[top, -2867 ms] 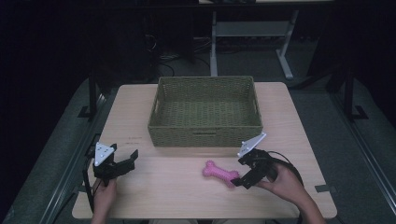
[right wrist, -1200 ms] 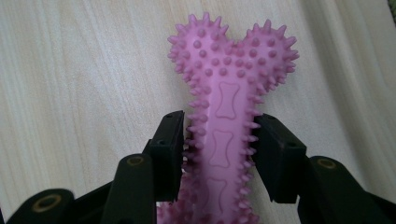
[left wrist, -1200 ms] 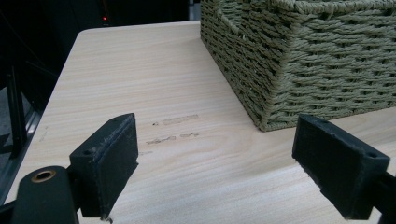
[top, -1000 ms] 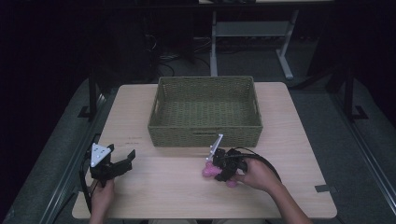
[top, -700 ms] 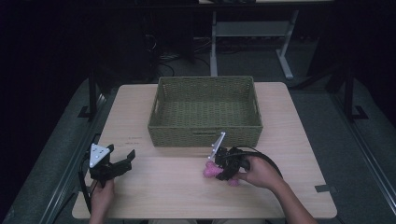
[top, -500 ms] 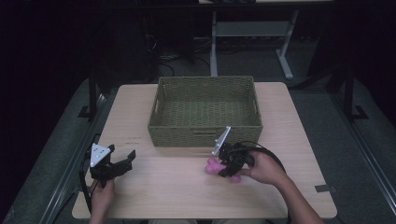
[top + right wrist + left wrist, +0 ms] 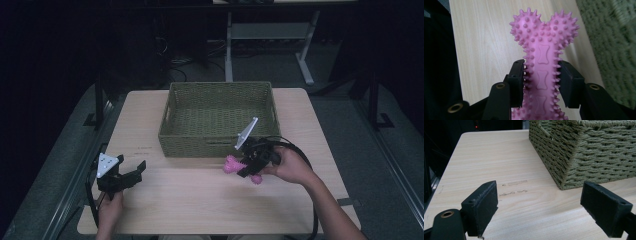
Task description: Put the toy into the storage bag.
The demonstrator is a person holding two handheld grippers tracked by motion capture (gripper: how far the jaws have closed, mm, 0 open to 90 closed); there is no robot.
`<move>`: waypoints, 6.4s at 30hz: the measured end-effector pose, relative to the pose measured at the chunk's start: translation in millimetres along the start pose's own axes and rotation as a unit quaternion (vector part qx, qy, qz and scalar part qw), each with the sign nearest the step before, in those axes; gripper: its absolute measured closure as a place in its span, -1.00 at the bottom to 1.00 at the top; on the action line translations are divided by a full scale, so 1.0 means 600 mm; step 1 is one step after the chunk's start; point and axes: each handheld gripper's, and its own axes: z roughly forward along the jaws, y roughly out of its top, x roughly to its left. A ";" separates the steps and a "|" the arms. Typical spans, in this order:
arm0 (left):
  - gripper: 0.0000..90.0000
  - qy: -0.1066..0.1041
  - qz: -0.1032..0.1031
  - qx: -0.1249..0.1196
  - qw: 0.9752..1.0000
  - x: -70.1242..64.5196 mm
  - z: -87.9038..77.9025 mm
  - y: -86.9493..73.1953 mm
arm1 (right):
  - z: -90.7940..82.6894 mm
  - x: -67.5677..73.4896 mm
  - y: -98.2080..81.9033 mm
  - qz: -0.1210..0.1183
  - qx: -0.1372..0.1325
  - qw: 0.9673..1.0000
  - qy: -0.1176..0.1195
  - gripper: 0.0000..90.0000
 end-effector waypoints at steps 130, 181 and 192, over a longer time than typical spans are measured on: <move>-0.69 0.000 0.009 0.014 1.000 -0.002 0.025 -0.001 | -0.031 -0.232 0.128 0.040 0.000 0.999 0.016 0.28; -0.69 -0.001 0.015 0.020 1.000 -0.001 0.029 -0.002 | 0.024 -0.248 0.098 0.072 0.021 0.996 0.040 0.28; -0.69 0.000 0.015 0.020 1.000 -0.001 0.029 -0.002 | 0.015 -0.249 0.100 0.088 0.002 0.995 0.040 0.14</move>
